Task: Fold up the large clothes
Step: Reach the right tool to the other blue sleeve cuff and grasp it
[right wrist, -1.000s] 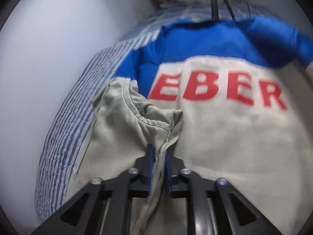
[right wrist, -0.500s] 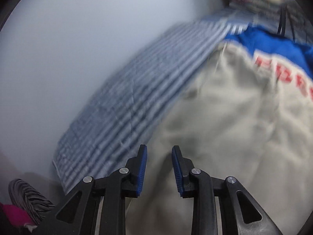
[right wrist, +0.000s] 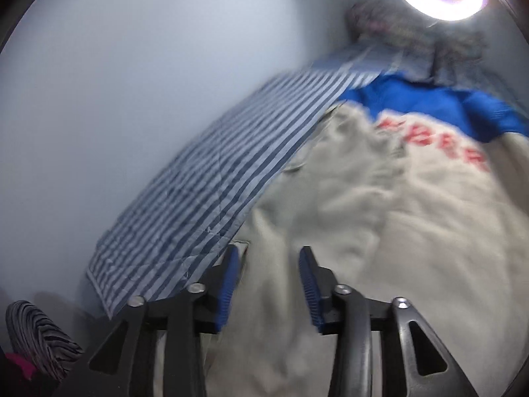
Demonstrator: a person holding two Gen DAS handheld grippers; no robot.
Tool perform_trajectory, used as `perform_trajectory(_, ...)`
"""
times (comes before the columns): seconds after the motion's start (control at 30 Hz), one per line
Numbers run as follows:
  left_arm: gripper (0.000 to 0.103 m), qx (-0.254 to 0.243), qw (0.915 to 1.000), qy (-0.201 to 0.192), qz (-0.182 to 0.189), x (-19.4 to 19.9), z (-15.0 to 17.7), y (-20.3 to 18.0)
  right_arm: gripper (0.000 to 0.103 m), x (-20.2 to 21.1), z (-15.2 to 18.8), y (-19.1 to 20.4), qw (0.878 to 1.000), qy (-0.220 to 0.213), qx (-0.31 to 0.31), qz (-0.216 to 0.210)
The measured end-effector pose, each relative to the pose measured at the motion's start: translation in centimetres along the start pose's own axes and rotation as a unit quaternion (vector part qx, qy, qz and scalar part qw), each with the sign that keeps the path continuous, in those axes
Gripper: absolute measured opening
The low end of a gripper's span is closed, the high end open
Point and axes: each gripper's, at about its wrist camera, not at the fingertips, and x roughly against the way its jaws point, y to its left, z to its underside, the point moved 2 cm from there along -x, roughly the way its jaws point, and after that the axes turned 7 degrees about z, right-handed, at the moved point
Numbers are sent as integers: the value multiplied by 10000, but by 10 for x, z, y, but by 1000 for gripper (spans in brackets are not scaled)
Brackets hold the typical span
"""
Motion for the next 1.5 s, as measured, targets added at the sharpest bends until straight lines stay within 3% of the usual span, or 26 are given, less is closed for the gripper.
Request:
perform_trajectory(0.1,25,-11,9999,-160,60,13,-11,-5,47,45,18,-21,9988,-339,-330,104)
perform_trajectory(0.2,37,-113,9996,-257,8,20,-29,-13,69,95,40,-53,9964,-528,-564,355)
perform_trajectory(0.27,50,-75,9995,-290,107,15,-41,-16,87,120,53,-69,9948,-452,-629,663)
perform_trajectory(0.5,50,-332,9968,-122,716,-11,-76,-36,87,208,113,-157,9768,-428,-1417,1546)
perform_trajectory(0.63,50,-668,9926,23,1018,-26,-93,-63,67,245,150,-215,9546,-325,-2032,2156)
perform_trajectory(0.73,50,-912,9885,85,1201,-37,-104,-84,63,263,178,-247,9394,-269,-2354,2478)
perform_trajectory(0.83,50,-933,9852,221,1421,-49,-114,-100,55,273,209,-281,9223,-180,-2948,2495)
perform_trajectory(0.97,50,-674,9836,479,1603,-69,-126,-107,54,283,239,-317,9039,-160,-3515,2433)
perform_trajectory(1.2,50,-414,9845,703,1549,-91,-126,-103,54,284,284,-361,8643,-326,-4670,1838)
perform_trajectory(1.5,50,-504,9849,773,1464,-116,-106,-93,54,253,307,-380,8363,-394,-5289,1390)
